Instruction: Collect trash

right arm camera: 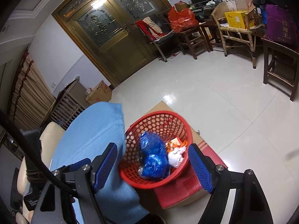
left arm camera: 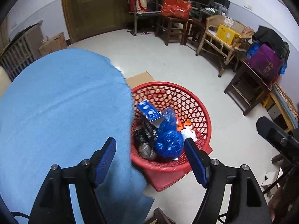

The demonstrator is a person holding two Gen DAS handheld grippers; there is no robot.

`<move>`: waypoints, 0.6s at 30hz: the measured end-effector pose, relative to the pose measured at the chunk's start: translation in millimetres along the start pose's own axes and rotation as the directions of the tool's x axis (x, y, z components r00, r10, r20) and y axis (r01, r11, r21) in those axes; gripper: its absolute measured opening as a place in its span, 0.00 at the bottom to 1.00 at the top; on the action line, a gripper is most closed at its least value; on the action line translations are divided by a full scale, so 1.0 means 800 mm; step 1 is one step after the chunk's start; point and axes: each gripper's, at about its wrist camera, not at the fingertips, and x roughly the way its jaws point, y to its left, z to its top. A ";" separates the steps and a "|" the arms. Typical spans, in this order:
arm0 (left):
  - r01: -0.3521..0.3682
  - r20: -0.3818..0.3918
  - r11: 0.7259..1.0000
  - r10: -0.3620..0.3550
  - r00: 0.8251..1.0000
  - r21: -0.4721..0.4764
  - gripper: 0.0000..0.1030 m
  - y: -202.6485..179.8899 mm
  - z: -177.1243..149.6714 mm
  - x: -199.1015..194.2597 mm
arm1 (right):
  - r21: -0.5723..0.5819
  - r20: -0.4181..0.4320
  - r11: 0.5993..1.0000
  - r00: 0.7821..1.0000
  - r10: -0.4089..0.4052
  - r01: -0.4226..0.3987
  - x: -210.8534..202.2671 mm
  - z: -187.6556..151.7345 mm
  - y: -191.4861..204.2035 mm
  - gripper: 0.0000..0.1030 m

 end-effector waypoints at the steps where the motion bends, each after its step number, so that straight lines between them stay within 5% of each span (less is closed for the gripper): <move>1: -0.001 0.006 1.000 0.002 1.000 -0.010 0.74 0.005 -0.004 -0.005 | -0.007 -0.005 1.000 1.000 0.003 -0.003 0.000 -0.004 0.005 0.79; 13: -0.105 0.119 0.988 0.119 0.986 -0.113 0.75 0.081 -0.070 -0.082 | -0.216 0.021 0.972 0.996 -0.091 0.094 -0.006 -0.064 0.087 0.82; 18: -0.111 0.145 0.983 0.132 0.981 -0.145 0.87 0.096 -0.090 -0.099 | -0.304 0.035 0.939 0.986 -0.160 0.163 -0.004 -0.095 0.113 0.82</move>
